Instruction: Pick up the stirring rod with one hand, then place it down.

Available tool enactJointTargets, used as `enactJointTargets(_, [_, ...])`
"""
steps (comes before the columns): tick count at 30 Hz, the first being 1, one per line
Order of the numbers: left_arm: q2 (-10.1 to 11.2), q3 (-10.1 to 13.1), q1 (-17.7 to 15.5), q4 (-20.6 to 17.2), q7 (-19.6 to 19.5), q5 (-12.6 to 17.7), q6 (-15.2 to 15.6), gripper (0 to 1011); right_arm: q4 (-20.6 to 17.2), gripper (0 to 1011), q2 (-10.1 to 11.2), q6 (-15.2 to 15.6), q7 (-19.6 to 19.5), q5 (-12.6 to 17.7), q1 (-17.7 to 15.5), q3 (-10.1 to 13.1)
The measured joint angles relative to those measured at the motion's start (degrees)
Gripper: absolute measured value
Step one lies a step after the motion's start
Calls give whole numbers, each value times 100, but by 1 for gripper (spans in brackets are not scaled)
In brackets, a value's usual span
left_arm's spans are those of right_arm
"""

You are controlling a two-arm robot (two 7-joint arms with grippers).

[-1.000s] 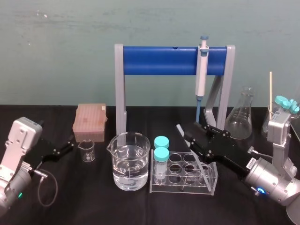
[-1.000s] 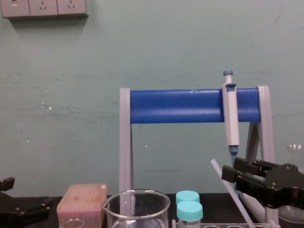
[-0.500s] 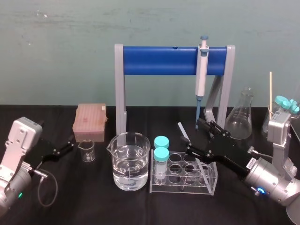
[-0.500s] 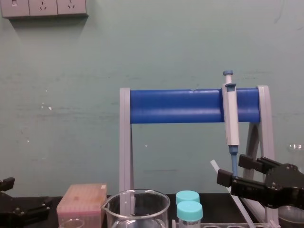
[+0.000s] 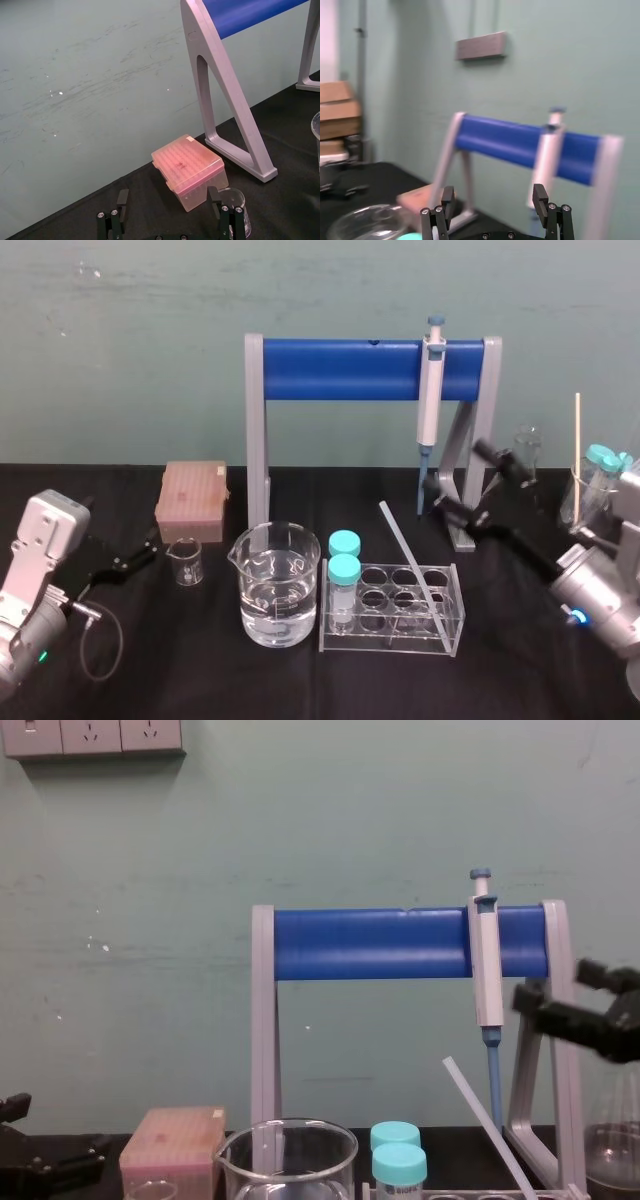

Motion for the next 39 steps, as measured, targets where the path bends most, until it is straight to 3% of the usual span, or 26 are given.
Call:
enactJointTargets(4, [0, 0, 0, 0, 0, 0, 0, 1000, -219, 1000, -18, 303, -549, -119, -200, 268])
enactJointTargets(6, [0, 0, 0, 0, 0, 0, 0, 1000, -325, 1000, -21, 647, -829, -131, -343, 396])
enactJointTargets(10, [0, 0, 0, 0, 0, 0, 0, 1000, -420, 1000, -7, 1139, -1083, -121, -534, 517])
enactJointTargets(11, [0, 0, 0, 0, 0, 0, 0, 1000, -444, 1000, 13, 1478, -1179, -95, -648, 572])
enactJointTargets(17, [0, 0, 0, 0, 0, 0, 0, 1000, -394, 1000, -6, 1998, -1250, -89, -753, 631])
enactJointTargets(39, [0, 0, 0, 0, 0, 0, 0, 1000, -409, 1000, 7, 1928, -1256, -82, -747, 625])
